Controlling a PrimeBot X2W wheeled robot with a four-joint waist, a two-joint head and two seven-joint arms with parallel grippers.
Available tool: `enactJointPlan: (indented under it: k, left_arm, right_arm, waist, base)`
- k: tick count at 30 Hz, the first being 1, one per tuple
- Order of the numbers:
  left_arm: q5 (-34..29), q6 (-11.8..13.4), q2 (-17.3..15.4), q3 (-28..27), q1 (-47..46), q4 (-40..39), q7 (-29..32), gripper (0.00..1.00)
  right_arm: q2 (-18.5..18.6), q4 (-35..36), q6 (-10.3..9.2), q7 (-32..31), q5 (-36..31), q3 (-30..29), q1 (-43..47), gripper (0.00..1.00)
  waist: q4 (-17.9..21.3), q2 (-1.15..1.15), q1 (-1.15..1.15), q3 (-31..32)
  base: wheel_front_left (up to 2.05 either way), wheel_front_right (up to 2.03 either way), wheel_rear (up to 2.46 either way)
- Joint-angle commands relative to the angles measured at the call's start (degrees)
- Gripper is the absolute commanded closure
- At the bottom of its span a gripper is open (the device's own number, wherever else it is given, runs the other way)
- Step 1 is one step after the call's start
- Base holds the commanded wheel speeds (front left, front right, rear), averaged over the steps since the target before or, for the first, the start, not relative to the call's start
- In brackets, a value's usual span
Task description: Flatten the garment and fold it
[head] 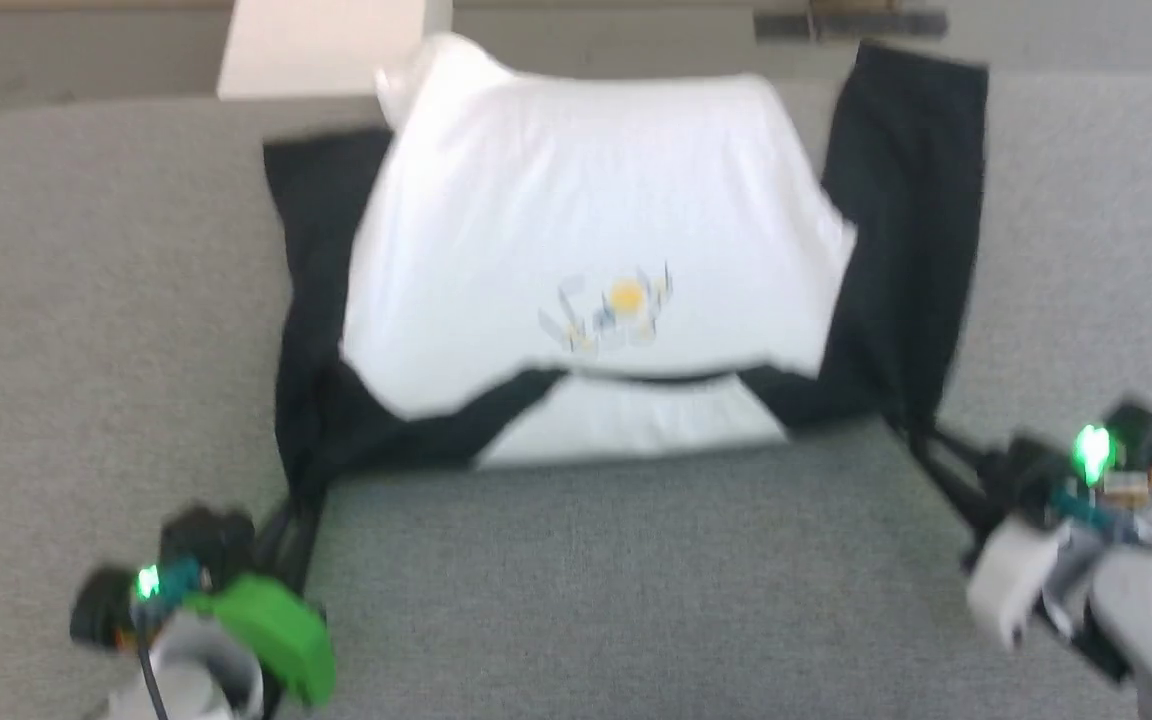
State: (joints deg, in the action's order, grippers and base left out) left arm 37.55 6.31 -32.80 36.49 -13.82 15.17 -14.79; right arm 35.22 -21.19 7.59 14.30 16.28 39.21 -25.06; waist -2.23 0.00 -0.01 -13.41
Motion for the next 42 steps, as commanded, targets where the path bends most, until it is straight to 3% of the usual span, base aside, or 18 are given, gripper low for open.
enactJointPlan:
  k: [1,7,12,23,24,25,26,27,28,33,38,42]
  left_arm:
    - [0.4,-0.1,-0.3,0.4,2.2,0.5,-0.2,1.0]
    - [1.9,-1.6,-0.6,2.7,9.3,2.5,0.0,1.0]
    - [2.1,-0.8,-0.9,5.3,15.2,3.1,1.1,1.0]
    - [2.8,-1.0,0.2,6.9,17.3,7.0,1.7,1.0]
    - [3.0,-0.9,0.5,6.8,17.2,6.9,1.7,1.0]
    - [3.3,-0.8,0.8,6.7,17.1,6.8,1.6,0.74]
    - [3.1,-0.8,1.0,6.7,17.1,6.6,1.5,0.0]
    - [3.0,-0.7,1.1,6.8,17.0,6.3,1.4,0.0]
    - [2.8,-0.6,1.2,6.8,16.9,6.0,1.3,0.0]
    - [3.7,1.1,0.9,4.8,16.7,2.9,1.0,0.0]
    - [4.3,2.9,-2.1,0.3,15.7,-1.3,0.4,0.0]
    - [2.7,4.0,-5.7,-2.2,14.2,-5.8,0.2,0.0]
  right_arm:
    - [0.5,0.4,-0.1,-0.2,0.5,-0.5,2.7,1.0]
    - [0.9,2.4,-0.1,-1.4,1.2,-3.2,14.3,1.0]
    - [0.4,4.9,-0.1,-2.0,-1.5,-5.8,25.2,1.0]
    - [-4.2,5.4,-0.1,-4.7,-1.8,-11.5,36.2,1.0]
    - [-4.7,5.7,-0.1,-4.7,-1.8,-12.2,36.5,0.91]
    - [-5.3,6.1,-0.1,-4.9,-1.9,-12.8,36.8,0.65]
    - [-5.7,6.4,-0.1,-5.1,-2.0,-13.5,36.9,0.59]
    - [-6.3,6.9,-0.1,-5.2,-2.1,-14.5,36.9,0.52]
    - [-6.7,7.3,-0.1,-5.4,-2.3,-15.3,37.0,0.0]
    - [-8.5,11.3,-0.1,-5.8,-2.5,-18.6,38.1,0.0]
    - [-8.4,18.1,-0.1,-5.6,-3.0,-20.1,38.7,0.0]
    - [-10.1,23.4,-0.1,-4.8,-3.6,-24.8,38.0,0.0]
  waist:
    - [-0.3,0.0,0.01,5.7]
    - [-0.3,0.0,0.01,9.0]
    - [-0.3,0.0,0.01,10.2]
    - [-1.4,0.0,0.01,11.7]
    - [-1.4,0.0,0.01,12.0]
    - [-1.5,0.0,0.01,12.3]
    - [-1.5,0.0,0.01,12.6]
    - [-1.5,0.0,0.01,13.0]
    - [-1.5,0.0,0.01,13.3]
    - [-1.6,0.0,0.01,14.8]
    - [-1.1,0.0,0.01,15.4]
    - [-0.6,0.0,0.01,15.3]
  base:
    - [0.0,0.0,0.0]
    - [0.0,0.0,0.0]
    - [0.0,0.0,0.0]
    - [0.0,0.0,0.0]
    - [0.0,0.0,0.0]
    - [0.0,0.0,0.0]
    - [0.0,0.0,0.0]
    - [0.0,0.0,0.0]
    - [0.0,0.0,0.0]
    - [0.0,0.0,0.0]
    - [0.0,0.0,0.0]
    - [0.0,0.0,0.0]
